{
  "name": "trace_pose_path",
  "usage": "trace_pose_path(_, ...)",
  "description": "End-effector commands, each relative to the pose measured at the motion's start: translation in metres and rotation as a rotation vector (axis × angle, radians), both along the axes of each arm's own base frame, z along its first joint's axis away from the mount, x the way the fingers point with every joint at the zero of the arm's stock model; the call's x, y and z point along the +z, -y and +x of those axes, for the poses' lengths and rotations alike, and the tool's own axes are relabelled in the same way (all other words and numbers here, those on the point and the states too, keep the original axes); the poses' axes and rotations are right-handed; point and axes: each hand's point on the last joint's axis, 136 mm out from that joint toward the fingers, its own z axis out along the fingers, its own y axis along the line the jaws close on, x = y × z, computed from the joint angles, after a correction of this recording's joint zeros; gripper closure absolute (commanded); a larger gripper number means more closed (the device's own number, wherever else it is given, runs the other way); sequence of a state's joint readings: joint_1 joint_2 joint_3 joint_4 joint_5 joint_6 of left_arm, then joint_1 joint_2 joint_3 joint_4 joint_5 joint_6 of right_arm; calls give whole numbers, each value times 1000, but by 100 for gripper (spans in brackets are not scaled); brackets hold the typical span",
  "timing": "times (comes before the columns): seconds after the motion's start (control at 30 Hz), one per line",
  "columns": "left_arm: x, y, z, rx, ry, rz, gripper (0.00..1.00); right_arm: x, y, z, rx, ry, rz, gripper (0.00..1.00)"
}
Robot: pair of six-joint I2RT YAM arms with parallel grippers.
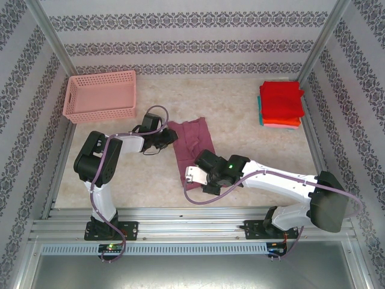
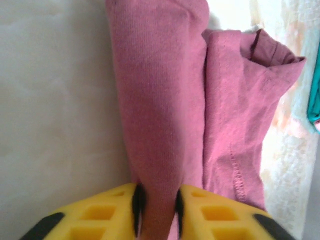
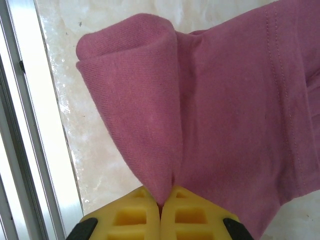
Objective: Fold and stack the t-shirts
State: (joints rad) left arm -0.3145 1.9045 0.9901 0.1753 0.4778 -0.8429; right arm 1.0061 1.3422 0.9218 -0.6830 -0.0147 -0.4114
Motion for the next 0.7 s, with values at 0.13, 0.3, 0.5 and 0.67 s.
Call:
trace_pose_path(0.13,7,-6,-18,0,2,22,63,12,-4,4,22,23,-2,100)
trace_pose_path(0.3,15,-10,-18,12,24,37,72,7,-7,4,29,2,-12,100)
trace_pose_path(0.5,9,-5,-13,1,16,15,76,6,-8,4,34,-3,-17,100)
trace_pose_path(0.67,7,1,-8,-7,10,-14,80,6,-9,4,34,-7,-21,100)
